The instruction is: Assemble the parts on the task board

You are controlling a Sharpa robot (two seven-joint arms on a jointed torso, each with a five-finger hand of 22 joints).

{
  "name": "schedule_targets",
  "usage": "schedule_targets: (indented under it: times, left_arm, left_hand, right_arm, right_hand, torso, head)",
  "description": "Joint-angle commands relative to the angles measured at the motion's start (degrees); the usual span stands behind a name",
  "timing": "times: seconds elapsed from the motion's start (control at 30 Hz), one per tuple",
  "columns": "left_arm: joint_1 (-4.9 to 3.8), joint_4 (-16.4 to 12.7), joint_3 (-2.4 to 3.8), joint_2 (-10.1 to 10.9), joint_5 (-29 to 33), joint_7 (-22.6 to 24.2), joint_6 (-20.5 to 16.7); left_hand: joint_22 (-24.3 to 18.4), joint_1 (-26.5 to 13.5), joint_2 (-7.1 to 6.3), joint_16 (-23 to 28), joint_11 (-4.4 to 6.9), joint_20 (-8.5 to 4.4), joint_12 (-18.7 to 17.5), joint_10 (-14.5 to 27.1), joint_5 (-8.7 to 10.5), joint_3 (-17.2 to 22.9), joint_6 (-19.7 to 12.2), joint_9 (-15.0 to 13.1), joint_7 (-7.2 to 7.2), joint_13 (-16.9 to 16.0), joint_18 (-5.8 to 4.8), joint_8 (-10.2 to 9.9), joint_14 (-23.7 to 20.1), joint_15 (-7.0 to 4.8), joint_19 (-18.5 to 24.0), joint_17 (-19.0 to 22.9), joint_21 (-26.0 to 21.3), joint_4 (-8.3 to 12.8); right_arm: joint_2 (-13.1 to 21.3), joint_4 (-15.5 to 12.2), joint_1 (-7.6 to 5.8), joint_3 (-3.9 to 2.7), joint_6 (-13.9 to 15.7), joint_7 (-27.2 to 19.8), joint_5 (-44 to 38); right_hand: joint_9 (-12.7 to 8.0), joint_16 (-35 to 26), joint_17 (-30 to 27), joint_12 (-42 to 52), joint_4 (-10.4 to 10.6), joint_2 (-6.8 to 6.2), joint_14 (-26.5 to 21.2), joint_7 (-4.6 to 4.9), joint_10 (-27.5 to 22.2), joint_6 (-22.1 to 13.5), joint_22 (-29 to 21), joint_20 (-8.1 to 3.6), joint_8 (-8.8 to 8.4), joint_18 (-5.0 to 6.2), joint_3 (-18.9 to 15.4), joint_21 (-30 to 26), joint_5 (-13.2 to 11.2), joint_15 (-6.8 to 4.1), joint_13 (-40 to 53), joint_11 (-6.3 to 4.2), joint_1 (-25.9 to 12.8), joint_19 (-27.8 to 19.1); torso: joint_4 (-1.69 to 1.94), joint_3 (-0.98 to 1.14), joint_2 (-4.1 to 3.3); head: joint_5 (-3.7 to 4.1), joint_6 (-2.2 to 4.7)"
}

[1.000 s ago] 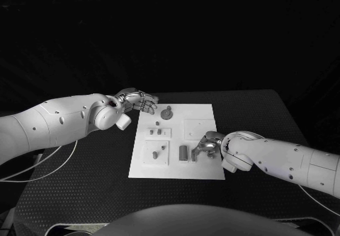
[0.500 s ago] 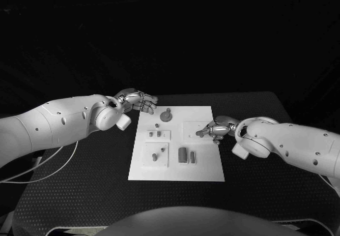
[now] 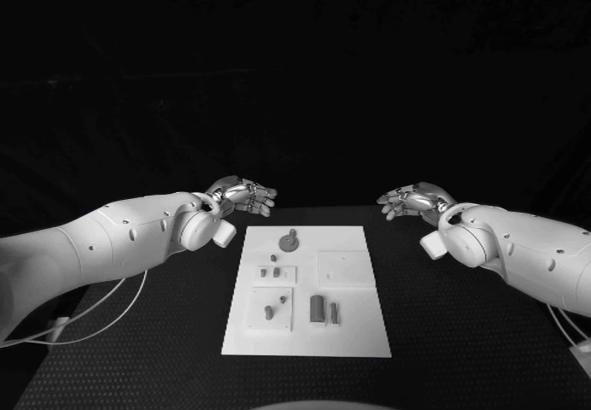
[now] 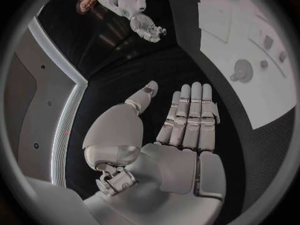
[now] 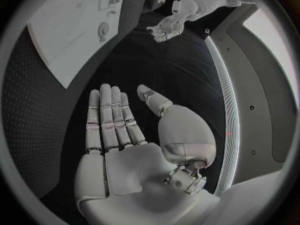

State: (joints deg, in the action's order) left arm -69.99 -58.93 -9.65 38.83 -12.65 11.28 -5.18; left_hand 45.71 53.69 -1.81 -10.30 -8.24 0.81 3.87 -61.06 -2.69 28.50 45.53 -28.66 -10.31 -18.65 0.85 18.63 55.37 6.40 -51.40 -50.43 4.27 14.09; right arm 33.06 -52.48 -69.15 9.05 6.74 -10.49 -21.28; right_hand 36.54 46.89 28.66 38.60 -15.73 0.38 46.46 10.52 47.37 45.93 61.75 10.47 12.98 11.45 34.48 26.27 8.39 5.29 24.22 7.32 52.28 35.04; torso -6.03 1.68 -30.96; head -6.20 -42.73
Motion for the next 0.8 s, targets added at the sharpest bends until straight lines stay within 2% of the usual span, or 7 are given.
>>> schedule_targets:
  times: [0.03, 0.13, 0.3, 0.53, 0.57, 0.6, 0.8]
  left_arm:
    - [-0.02, 2.99, 0.12, -2.15, 2.4, 2.46, 0.54]
    - [1.05, 6.44, 0.19, -4.14, 3.51, 3.0, 2.7]
    - [3.02, 10.32, 0.34, -6.64, 3.68, 4.54, 6.23]
    - [4.46, 11.94, 0.45, -7.42, 3.68, 4.93, 7.29]
    - [3.96, 11.59, 0.45, -7.26, 2.75, 2.97, 4.25]
    - [3.98, 11.48, 0.47, -7.22, 2.77, 3.01, 4.14]
    - [4.45, 8.02, 1.22, -6.16, 3.58, 4.27, 0.63]
  left_hand:
    - [0.14, 0.05, 0.52, 1.2, 0.01, -0.04, -0.31, 1.89, -0.16, 0.13, -0.56, 0.24, 0.55, 0.89, -0.21, -0.19, -1.55, 0.16, 0.24, 0.79, 0.0, 0.29]
    - [0.21, -0.51, 0.46, 3.0, 0.16, 0.21, -0.4, 4.8, -0.12, -0.06, -2.09, 0.71, 0.78, 2.36, -0.08, -1.03, -3.87, 0.48, 0.5, 2.07, -0.08, 0.01]
    - [-1.53, -2.76, -0.37, 6.28, 0.31, 1.86, -0.27, 10.83, -0.12, -1.6, -5.51, 1.35, 1.49, 5.35, -0.85, -2.58, -8.57, 1.88, 6.13, 4.76, -0.74, -0.13]
    - [-3.16, -4.46, -0.42, 6.52, 0.8, 2.75, -0.05, 12.78, -0.14, -3.03, -7.09, 1.26, 1.92, 7.31, -0.85, -2.94, -12.39, 2.54, 8.66, 7.32, -0.54, 0.17]
    - [-45.71, -53.69, 1.81, 10.3, 8.24, -0.81, -3.87, 61.06, 2.69, -28.5, -45.53, 28.66, 10.31, 18.65, -0.85, -18.63, -55.37, -6.4, 51.4, 50.43, -4.27, -14.09]
    - [-45.71, -53.69, 1.81, 10.3, 8.24, -0.81, -3.87, 61.06, 2.69, -28.5, -45.53, 28.66, 10.31, 18.65, -0.85, -18.63, -55.37, -6.4, 51.4, 50.43, -4.27, -14.09]
    - [-45.71, -53.69, 1.81, 10.3, 8.24, -0.81, -3.87, 61.06, 2.69, -28.5, -45.53, 28.66, 10.31, 18.65, -0.85, -18.63, -55.37, -6.4, 51.4, 50.43, -4.27, -14.09]
  right_arm:
    - [-1.6, 3.89, 1.78, -0.98, -2.65, -6.33, 3.98]
    - [-3.32, 6.97, 3.58, -2.15, -2.88, -7.94, 3.66]
    - [-4.55, 8.94, 6.58, -3.76, -3.97, -9.0, 2.62]
    - [-4.99, 9.35, 8.24, -3.94, -4.41, -9.15, 2.62]
    - [-4.68, 9.15, 7.84, -3.93, -2.55, -7.04, 2.36]
    - [-4.64, 9.03, 7.84, -3.94, -2.45, -7.07, 2.41]
    - [-3.42, 5.52, 7.93, -4.33, 0.56, -7.99, 3.83]
  right_hand:
    - [-0.64, -6.27, -2.14, -5.25, 0.05, 0.48, -2.47, -0.92, -0.74, -0.9, -1.53, 0.83, -0.25, -1.5, 0.11, -3.1, 0.05, 1.67, -3.89, 0.46, 0.35, -3.18]
    - [-2.39, -14.97, -5.09, -13.44, 0.7, 0.43, -5.79, -1.29, -0.62, -2.83, -4.41, 1.94, -0.86, -2.23, -0.68, -8.06, 0.05, 2.73, -10.36, 0.74, 0.69, -6.12]
    - [-3.76, -20.49, -7.82, -19.53, 2.26, -0.95, -9.69, -1.43, -1.26, -4.69, -4.84, 2.43, -1.19, -3.54, -2.35, -11.08, 0.03, 3.57, -14.82, 1.1, 0.4, -9.76]
    - [-4.63, -21.77, -8.69, -22.04, 3.62, -1.61, -9.06, -1.15, 0.45, -5.06, -4.16, 2.39, -0.81, -3.82, -3.31, -11.81, 0.04, 3.92, -16.89, 1.35, 0.54, -10.29]
    - [-36.54, -46.89, -28.66, -38.6, 15.73, -0.38, -46.46, -10.52, -47.37, -45.93, -21.48, -10.47, -12.98, -11.45, -34.48, -26.27, -8.39, -5.29, -24.22, -7.32, -52.28, -35.04]
    - [-36.54, -46.89, -28.66, -38.6, 15.73, -0.38, -46.46, -10.52, -47.37, -45.93, -61.75, -10.47, -12.98, -11.45, -34.48, -26.27, -8.39, -5.29, -24.22, -7.32, -52.28, -35.04]
    - [-36.54, -46.89, -28.66, -38.6, 15.73, -0.38, -46.46, -10.52, -47.37, -45.93, -61.75, -10.47, -12.98, -11.45, -34.48, -26.27, -8.39, -5.29, -24.22, -7.32, -52.28, -35.04]
  torso:
    - [-0.83, -0.55, 2.46]
    - [-1.28, -0.8, 3.4]
    - [-1.63, -0.81, 4.79]
    - [-1.88, -0.43, 5.4]
    - [-1.65, -0.69, 4.84]
    - [-1.59, -0.7, 4.8]
    - [0.07, -0.91, 3.71]
  head:
    - [-0.67, 1.85]
    - [-1.06, 3.69]
    - [-1.54, 4.79]
    - [-2.27, 6.09]
    - [-1.9, 5.6]
    - [-1.85, 5.62]
    - [-0.09, 6.21]
